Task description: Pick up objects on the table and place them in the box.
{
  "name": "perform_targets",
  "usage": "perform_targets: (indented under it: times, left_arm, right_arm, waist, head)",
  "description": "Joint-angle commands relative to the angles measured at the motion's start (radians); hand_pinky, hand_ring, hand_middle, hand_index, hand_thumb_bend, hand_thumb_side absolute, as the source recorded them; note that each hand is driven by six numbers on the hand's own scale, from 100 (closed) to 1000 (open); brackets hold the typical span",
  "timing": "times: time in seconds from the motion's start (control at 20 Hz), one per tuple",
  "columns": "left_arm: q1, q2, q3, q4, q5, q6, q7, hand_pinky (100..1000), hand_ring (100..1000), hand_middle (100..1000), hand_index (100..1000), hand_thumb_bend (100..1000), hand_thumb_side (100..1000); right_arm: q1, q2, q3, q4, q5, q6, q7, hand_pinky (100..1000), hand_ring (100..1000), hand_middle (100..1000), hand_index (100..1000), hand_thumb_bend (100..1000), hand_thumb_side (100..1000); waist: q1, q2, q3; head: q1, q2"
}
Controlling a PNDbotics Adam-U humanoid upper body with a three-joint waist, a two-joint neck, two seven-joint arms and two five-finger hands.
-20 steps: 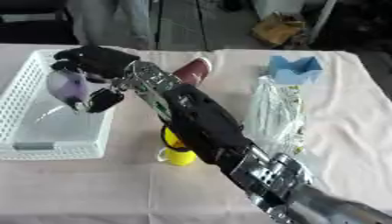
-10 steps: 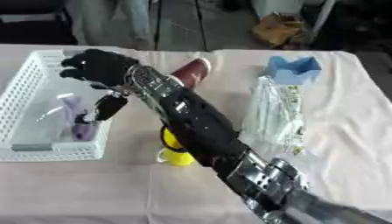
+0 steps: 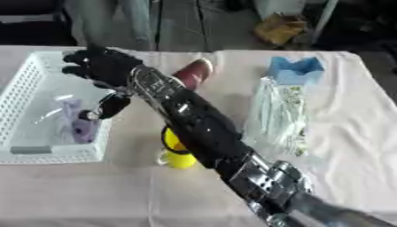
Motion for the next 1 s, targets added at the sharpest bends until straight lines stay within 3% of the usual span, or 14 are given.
perform_targets:
  times: [0.05, 0.1, 0.15, 0.2, 0.25, 0.4, 0.45, 0.6, 0.65, 0.8, 0.85, 0.9, 0.95, 1.0]
  left_arm:
    - [-0.003, 0.009, 0.010, -0.020, -0.004, -0.002, 0.005, 369, 764, 749, 787, 289, 895]
    - [-0.002, 0.009, 0.011, -0.020, -0.005, -0.002, 0.006, 369, 764, 749, 787, 289, 895]
    - [-0.001, 0.010, 0.012, -0.020, -0.006, -0.002, 0.007, 367, 764, 749, 787, 288, 896]
    - [0.001, 0.010, 0.013, -0.020, -0.008, -0.002, 0.008, 367, 764, 749, 787, 288, 896]
    - [0.002, 0.011, 0.014, -0.020, -0.009, -0.002, 0.009, 366, 765, 748, 787, 287, 897]
    - [0.005, 0.014, 0.018, -0.020, -0.013, -0.002, 0.011, 365, 767, 748, 787, 286, 897]
    - [0.006, 0.014, 0.019, -0.020, -0.014, -0.002, 0.012, 363, 768, 748, 787, 286, 899]
    - [0.010, 0.016, 0.023, -0.020, -0.019, -0.003, 0.016, 362, 768, 748, 787, 285, 900]
    - [0.010, 0.016, 0.024, -0.020, -0.021, -0.003, 0.017, 360, 768, 747, 787, 285, 902]
    - [0.013, 0.018, 0.027, -0.020, -0.025, -0.004, 0.020, 359, 768, 747, 787, 284, 903]
    - [0.015, 0.019, 0.028, -0.020, -0.026, -0.004, 0.021, 356, 767, 746, 787, 281, 907]
    - [0.018, 0.020, 0.030, -0.020, -0.028, -0.003, 0.024, 356, 767, 746, 787, 281, 907]
    - [0.020, 0.021, 0.032, -0.020, -0.030, -0.002, 0.026, 355, 767, 744, 787, 279, 908]
    - [0.022, 0.022, 0.033, -0.020, -0.031, -0.002, 0.028, 355, 767, 744, 787, 279, 908]
  right_arm:
    - [-0.018, -0.034, -0.027, -0.041, -0.043, 0.019, -0.063, 815, 896, 961, 945, 197, 429]
    - [-0.018, -0.041, -0.033, -0.044, -0.062, 0.030, -0.089, 815, 896, 961, 945, 197, 429]
    - [-0.018, -0.048, -0.041, -0.050, -0.082, 0.046, -0.123, 708, 832, 918, 872, 100, 208]
    - [-0.017, -0.055, -0.045, -0.056, -0.110, 0.058, -0.162, 708, 832, 918, 872, 100, 208]
    - [-0.016, -0.065, -0.051, -0.063, -0.142, 0.069, -0.204, 595, 768, 868, 748, 100, 202]
    - [-0.009, -0.096, -0.057, -0.078, -0.239, 0.085, -0.302, 512, 720, 825, 675, 100, 139]
    - [-0.006, -0.107, -0.061, -0.083, -0.273, 0.089, -0.325, 418, 653, 758, 555, 100, 100]
    - [0.004, -0.150, -0.070, -0.113, -0.389, 0.089, -0.374, 389, 628, 719, 520, 100, 100]
    - [0.007, -0.164, -0.073, -0.125, -0.418, 0.090, -0.382, 367, 600, 597, 442, 174, 100]
    - [0.021, -0.217, -0.085, -0.176, -0.494, 0.101, -0.407, 358, 587, 547, 427, 266, 100]
    - [0.026, -0.234, -0.092, -0.190, -0.511, 0.108, -0.414, 312, 503, 427, 404, 529, 100]
    - [0.033, -0.261, -0.105, -0.208, -0.534, 0.120, -0.431, 312, 503, 427, 404, 529, 100]
    - [0.042, -0.282, -0.113, -0.222, -0.557, 0.133, -0.445, 215, 430, 425, 537, 341, 100]
    - [0.052, -0.304, -0.122, -0.231, -0.586, 0.152, -0.455, 211, 426, 431, 581, 290, 100]
  waist:
    - [0.009, -0.013, -0.007]
    - [0.009, -0.013, -0.011]
    - [0.009, -0.013, -0.018]
    - [0.009, -0.013, -0.023]
    - [0.010, -0.012, -0.032]
    - [0.011, -0.011, -0.050]
    - [0.012, -0.010, -0.059]
    - [0.015, -0.005, -0.085]
    - [0.015, -0.003, -0.094]
    - [0.017, 0.000, -0.120]
    - [0.018, 0.001, -0.130]
    - [0.019, 0.002, -0.144]
    - [0.020, 0.003, -0.154]
    - [0.021, 0.003, -0.164]
  head:
    - [0.009, -0.012]
    - [0.011, -0.013]
    - [0.013, -0.014]
    - [0.015, -0.015]
    - [0.020, -0.016]
    - [0.028, -0.018]
    - [0.032, -0.020]
    - [0.042, -0.022]
    - [0.046, -0.023]
    - [0.058, -0.025]
    - [0.062, -0.025]
    - [0.068, -0.025]
    - [0.071, -0.026]
    - [0.075, -0.027]
